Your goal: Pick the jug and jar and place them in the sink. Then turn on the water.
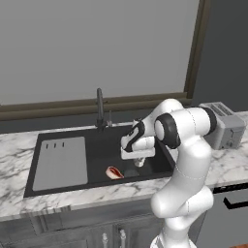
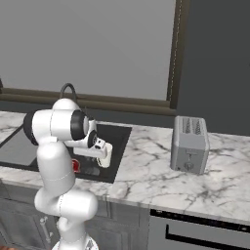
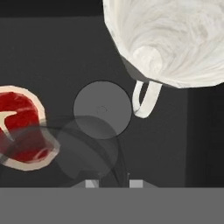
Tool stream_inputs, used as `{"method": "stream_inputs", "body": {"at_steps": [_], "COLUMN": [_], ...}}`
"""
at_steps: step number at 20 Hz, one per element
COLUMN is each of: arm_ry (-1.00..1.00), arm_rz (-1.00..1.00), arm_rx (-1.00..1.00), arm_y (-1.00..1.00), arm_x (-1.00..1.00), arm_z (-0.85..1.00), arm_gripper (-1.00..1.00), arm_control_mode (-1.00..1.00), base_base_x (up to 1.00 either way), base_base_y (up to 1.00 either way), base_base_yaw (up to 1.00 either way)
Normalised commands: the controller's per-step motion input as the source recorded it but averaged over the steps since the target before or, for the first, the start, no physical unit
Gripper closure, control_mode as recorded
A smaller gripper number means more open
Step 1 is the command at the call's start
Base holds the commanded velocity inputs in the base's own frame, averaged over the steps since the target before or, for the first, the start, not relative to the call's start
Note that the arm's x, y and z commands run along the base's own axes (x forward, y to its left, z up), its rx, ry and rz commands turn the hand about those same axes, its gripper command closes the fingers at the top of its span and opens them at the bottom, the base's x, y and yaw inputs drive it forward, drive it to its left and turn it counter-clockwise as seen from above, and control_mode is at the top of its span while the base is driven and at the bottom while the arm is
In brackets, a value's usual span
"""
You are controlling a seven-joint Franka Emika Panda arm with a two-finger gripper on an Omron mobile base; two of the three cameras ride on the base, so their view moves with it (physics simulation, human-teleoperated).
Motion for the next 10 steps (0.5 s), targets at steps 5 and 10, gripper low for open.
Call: {"method": "stream_inputs", "body": {"at_steps": [5, 10], "arm_ry": [0.0, 0.0], "arm_rz": [0.0, 0.0], "arm_rx": [0.0, 0.0], "arm_y": [0.0, 0.0], "arm_x": [0.0, 0.0], "arm_z": [-0.03, -0.17], "arm_gripper": [1.0, 1.0], "arm_control_mode": [-1.0, -1.0], "base_base_x": [0.0, 0.0], "base_base_y": [0.0, 0.0], "base_base_yaw": [0.0, 0.0]}}
